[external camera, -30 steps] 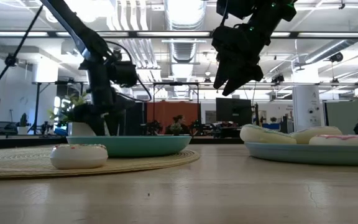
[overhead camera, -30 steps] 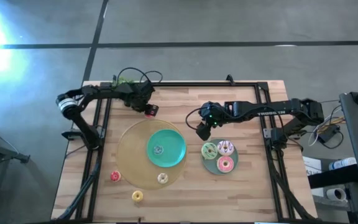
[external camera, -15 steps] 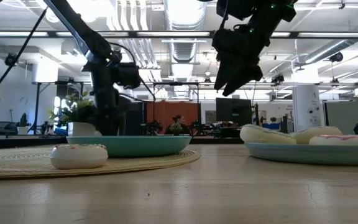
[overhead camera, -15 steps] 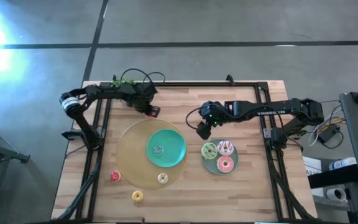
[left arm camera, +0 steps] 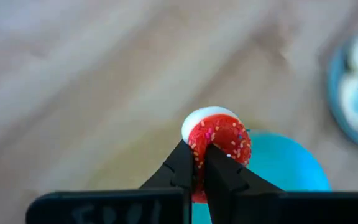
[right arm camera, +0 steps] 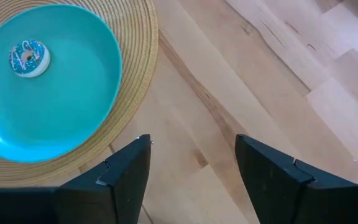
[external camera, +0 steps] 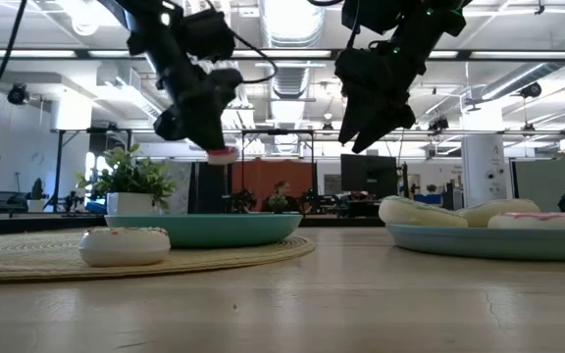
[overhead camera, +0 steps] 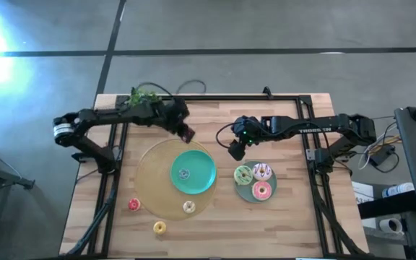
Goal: Pick & Place donuts
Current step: Put the small red donut on the left plate, then put the small orange donut on the left plate
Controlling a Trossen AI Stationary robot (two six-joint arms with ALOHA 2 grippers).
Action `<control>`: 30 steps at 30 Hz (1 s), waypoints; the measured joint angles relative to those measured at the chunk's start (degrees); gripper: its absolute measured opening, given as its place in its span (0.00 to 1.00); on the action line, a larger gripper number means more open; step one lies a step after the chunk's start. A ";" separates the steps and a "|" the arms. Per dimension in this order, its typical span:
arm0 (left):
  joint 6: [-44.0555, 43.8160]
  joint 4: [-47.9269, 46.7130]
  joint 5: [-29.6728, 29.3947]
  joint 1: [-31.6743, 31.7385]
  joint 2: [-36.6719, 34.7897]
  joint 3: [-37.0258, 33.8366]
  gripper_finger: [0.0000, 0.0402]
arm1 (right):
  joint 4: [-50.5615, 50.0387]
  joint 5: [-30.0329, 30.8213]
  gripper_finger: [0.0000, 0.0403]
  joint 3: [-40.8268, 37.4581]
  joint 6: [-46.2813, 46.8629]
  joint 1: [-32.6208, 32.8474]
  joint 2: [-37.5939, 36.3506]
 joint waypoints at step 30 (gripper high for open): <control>-5.89 -9.29 -3.96 -17.25 2.25 -4.29 0.30 | -0.03 -0.13 0.56 -0.04 4.53 2.85 0.00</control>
